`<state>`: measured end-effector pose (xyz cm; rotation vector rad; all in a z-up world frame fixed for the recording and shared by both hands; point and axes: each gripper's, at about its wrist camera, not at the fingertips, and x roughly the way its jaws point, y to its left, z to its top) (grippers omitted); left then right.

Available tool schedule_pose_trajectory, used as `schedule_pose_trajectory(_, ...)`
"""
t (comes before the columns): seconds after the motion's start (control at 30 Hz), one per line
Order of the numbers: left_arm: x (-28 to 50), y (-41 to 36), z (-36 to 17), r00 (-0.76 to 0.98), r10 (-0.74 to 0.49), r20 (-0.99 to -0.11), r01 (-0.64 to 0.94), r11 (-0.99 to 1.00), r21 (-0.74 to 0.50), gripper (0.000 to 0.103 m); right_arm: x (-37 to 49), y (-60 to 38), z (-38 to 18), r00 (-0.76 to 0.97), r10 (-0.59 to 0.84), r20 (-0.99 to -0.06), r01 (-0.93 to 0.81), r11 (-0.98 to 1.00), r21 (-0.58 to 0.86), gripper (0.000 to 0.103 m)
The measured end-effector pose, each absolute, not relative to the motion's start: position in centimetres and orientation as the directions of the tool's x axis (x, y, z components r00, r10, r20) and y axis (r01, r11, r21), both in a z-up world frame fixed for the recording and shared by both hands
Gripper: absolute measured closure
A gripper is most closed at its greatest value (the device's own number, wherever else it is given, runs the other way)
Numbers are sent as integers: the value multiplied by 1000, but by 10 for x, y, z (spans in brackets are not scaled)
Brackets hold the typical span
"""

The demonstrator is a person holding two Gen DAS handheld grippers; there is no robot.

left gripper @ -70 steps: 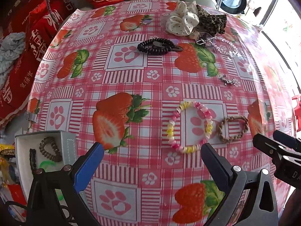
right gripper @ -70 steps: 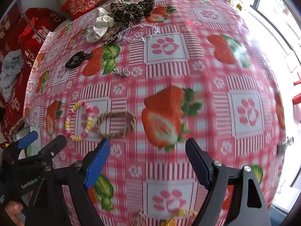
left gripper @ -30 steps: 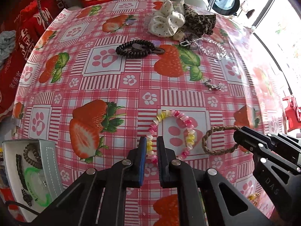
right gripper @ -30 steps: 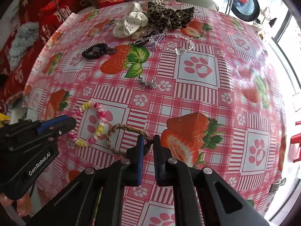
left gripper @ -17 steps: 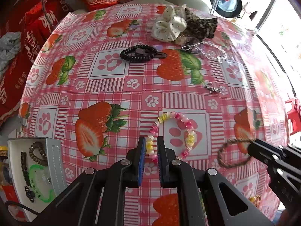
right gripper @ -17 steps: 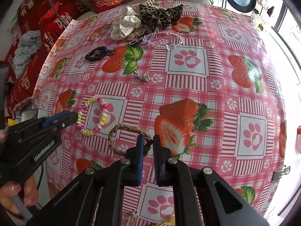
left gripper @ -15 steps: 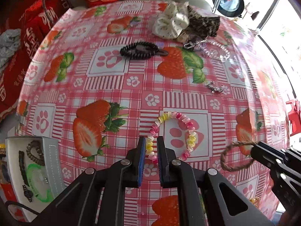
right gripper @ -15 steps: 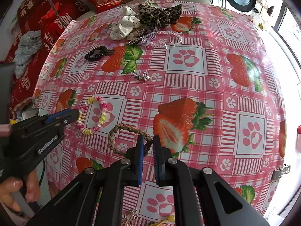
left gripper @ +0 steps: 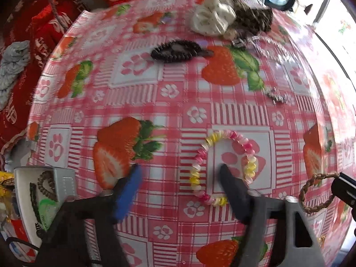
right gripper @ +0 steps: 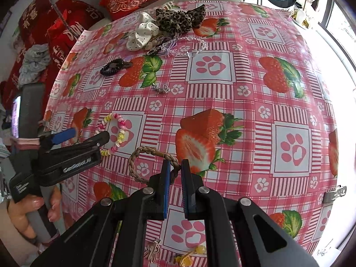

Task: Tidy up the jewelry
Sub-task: 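Carry both bracelets over the white tray and open both grippers to drop them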

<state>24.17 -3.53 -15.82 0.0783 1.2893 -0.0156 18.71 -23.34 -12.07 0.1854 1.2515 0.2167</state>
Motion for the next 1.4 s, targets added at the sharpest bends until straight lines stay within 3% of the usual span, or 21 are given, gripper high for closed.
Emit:
schedule_pose_trajectory(0.17, 242, -45, -156, 280, -7, -960, 102, 995, 23, 84, 183, -235, -120, 296, 262, -918, -55, 965, 257, 93)
schedule_pose_trajectory(0.2, 241, -47, -156, 279, -9, -960, 105, 994, 21, 87, 182, -235, -120, 296, 263, -918, -54, 964, 259, 93)
schedule_pose_trajectory(0.87, 198, -32, -96, 357, -117, -927, 33, 993, -112, 88, 169, -232, -104, 293, 308, -905, -94, 952, 293, 93)
schedule_pose_trajectory(1.4, 136, 61, -68, 393, -139, -909, -49, 984, -171, 87, 151, -159, -85, 286, 350, -892, -154, 936, 317, 93)
